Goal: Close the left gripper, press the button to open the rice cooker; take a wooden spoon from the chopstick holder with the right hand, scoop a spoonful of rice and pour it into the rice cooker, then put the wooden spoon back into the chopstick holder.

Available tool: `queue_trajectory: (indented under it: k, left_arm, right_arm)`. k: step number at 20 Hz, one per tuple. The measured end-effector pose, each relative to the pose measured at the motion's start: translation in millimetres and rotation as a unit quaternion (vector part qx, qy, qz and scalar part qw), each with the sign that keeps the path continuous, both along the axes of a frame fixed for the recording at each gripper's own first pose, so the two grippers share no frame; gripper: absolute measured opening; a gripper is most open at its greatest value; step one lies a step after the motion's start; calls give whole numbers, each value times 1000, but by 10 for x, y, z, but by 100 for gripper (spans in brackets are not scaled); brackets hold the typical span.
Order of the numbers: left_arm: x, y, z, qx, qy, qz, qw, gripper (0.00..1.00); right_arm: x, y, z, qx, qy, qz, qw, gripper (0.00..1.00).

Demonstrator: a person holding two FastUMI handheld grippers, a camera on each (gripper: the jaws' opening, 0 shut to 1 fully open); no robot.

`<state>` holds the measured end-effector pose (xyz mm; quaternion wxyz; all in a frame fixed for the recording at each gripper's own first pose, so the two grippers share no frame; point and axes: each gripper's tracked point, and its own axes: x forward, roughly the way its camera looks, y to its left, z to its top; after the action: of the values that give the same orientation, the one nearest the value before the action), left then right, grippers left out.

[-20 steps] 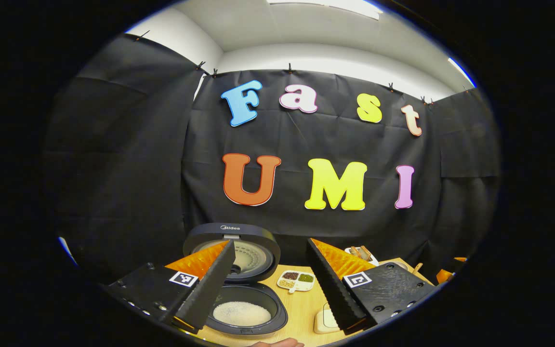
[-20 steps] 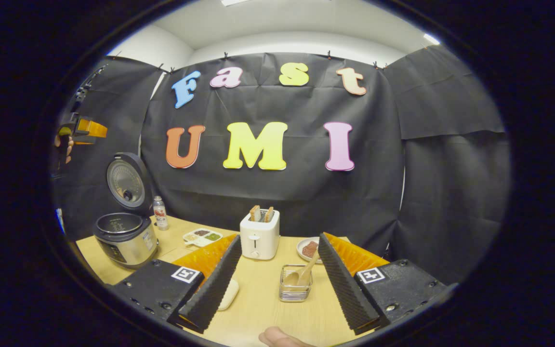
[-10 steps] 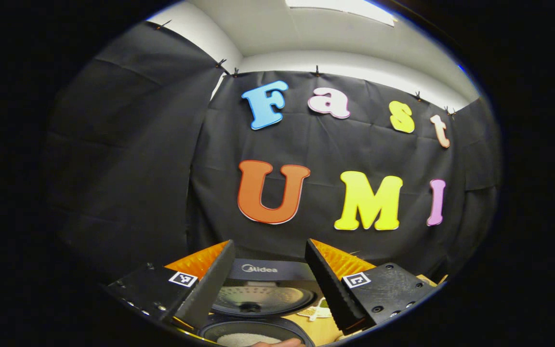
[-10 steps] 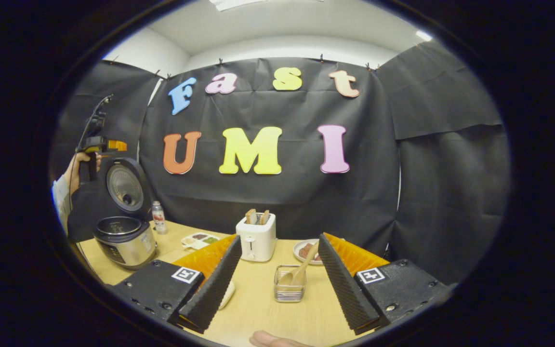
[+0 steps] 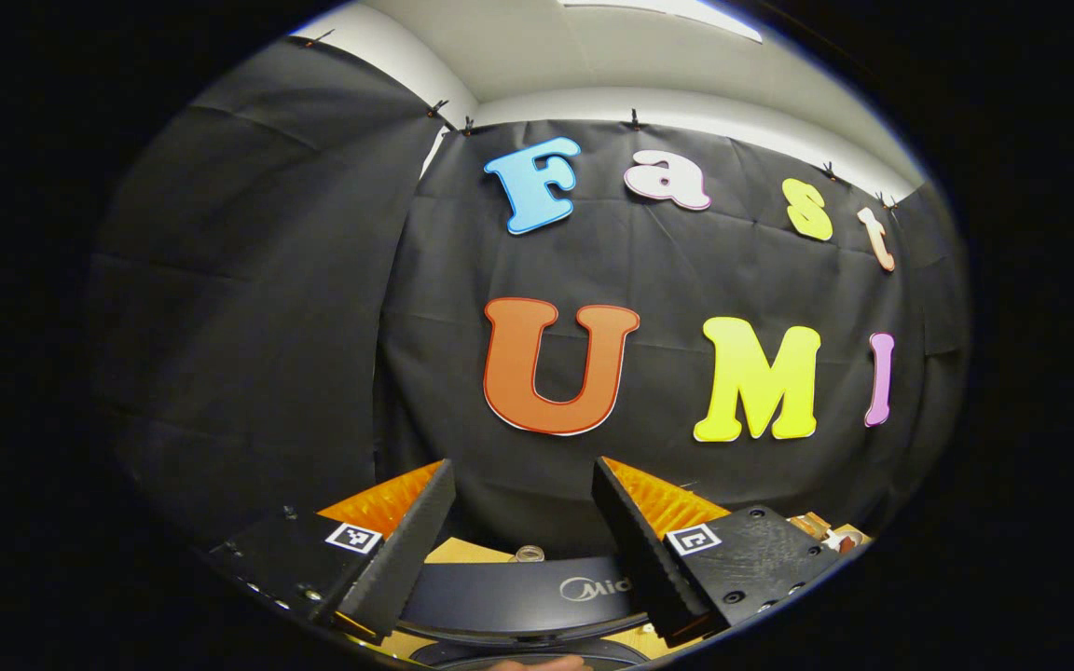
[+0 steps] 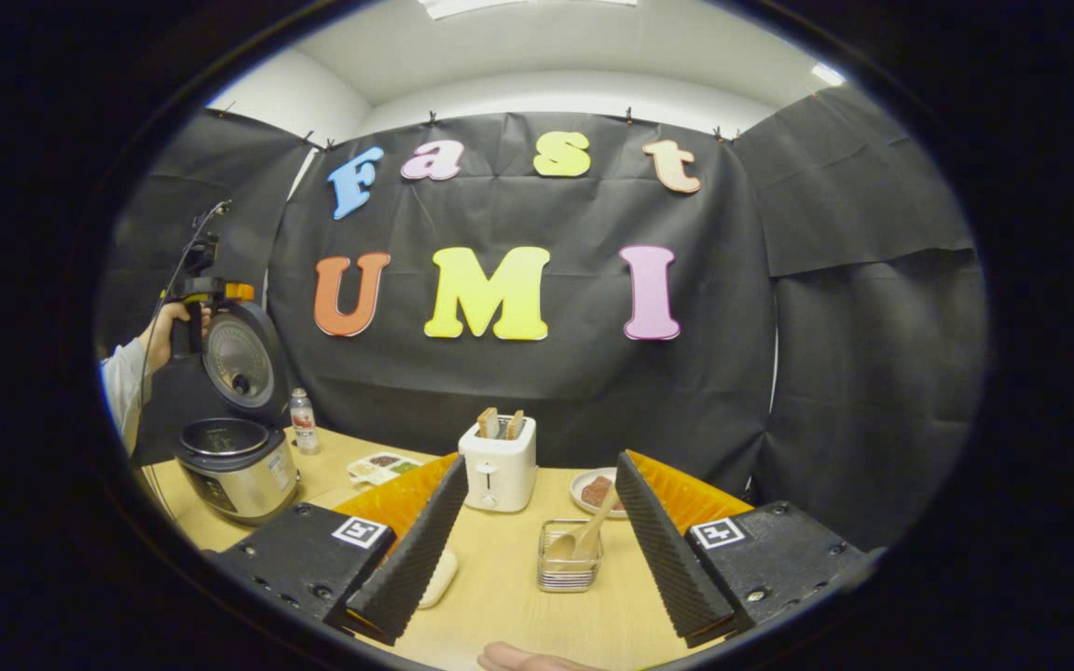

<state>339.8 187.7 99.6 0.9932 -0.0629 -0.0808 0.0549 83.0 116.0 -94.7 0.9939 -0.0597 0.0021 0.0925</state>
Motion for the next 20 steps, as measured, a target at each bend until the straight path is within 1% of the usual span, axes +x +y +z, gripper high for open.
queue_trajectory:
  k: [3,4,5,7,9,10,11,15,16,17,19,20]
  left_arm:
    - [-51,-18,-69,2,19,9,1000,97]
    - [-91,-29,-89,0,31,11,999,100]
    - [-147,-49,-118,-1,43,11,999,97]
    - [-268,-107,-188,-4,63,6,998,97]
    - [-425,-159,-267,-1,76,-1,997,98]
    - [-499,-190,-325,-2,84,-5,996,100]
    - [-584,-219,-373,-3,90,-7,996,97]
    - [-919,-333,-604,6,103,-8,995,97]
    - [-985,-358,-685,7,109,-8,994,100]
    - [-1064,-379,-770,7,117,-5,993,97]
    - [-1205,-449,-948,14,133,-5,991,96]
    - [-1261,-478,-995,16,137,-7,990,100]
  right_arm:
    - [-58,61,12,-7,-1,1,1000,100]
    - [-93,63,17,-4,-3,0,1000,100]
    - [-131,61,-3,1,-2,-1,1000,100]
    - [-222,72,-76,5,5,0,1000,100]
    - [-408,39,-121,5,15,1,1000,100]
    - [-513,0,-90,10,13,1,1000,100]
    - [-598,-44,-36,16,9,0,1000,100]
    - [-889,-153,49,2,-6,0,1000,100]
    - [-954,-167,69,5,-12,3,1000,100]
    - [-993,-180,83,10,-15,4,1000,100]
    - [-1066,-208,59,19,-11,5,1000,100]
    - [-1110,-216,71,25,-12,5,1000,100]
